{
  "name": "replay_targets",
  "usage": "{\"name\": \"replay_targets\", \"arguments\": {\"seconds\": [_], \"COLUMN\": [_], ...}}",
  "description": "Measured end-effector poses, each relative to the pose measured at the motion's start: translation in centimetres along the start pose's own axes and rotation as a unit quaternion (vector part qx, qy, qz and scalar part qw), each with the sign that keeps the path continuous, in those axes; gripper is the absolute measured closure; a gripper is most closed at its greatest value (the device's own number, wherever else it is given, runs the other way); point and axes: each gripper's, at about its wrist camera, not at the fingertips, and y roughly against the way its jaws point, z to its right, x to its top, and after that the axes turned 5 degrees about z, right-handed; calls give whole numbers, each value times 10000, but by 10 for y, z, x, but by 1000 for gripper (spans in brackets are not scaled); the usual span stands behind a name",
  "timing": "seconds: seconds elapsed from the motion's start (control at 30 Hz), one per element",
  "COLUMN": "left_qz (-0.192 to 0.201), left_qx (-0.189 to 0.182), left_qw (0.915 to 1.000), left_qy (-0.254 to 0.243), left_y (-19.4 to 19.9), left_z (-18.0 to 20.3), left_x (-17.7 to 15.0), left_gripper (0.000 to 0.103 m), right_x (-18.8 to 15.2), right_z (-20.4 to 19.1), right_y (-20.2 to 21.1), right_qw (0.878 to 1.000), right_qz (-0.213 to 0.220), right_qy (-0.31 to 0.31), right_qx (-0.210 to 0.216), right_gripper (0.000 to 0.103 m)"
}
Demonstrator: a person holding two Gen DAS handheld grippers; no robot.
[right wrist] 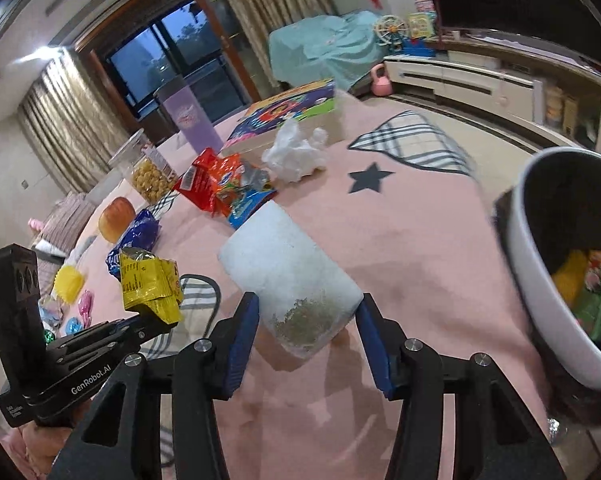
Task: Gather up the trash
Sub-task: 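Carry the yellow wrapper and white foam block over the trash bin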
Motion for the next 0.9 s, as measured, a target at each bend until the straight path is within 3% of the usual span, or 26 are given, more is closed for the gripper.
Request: {"name": "replay_targets", "arguments": {"seconds": [0.9], "left_qz": [-149], "left_qx": [-620], "left_qw": [9939], "left_qy": [-895], "left_y": [-9], "left_z": [105], "left_x": [-6], "left_gripper": [99], "right_x": [-16], "right_z": [70], "right_y": [87], "right_qw": [9939], "right_qz": [625], "right_qy": [-657], "right_qx": [-628], "right_gripper": [52]}}
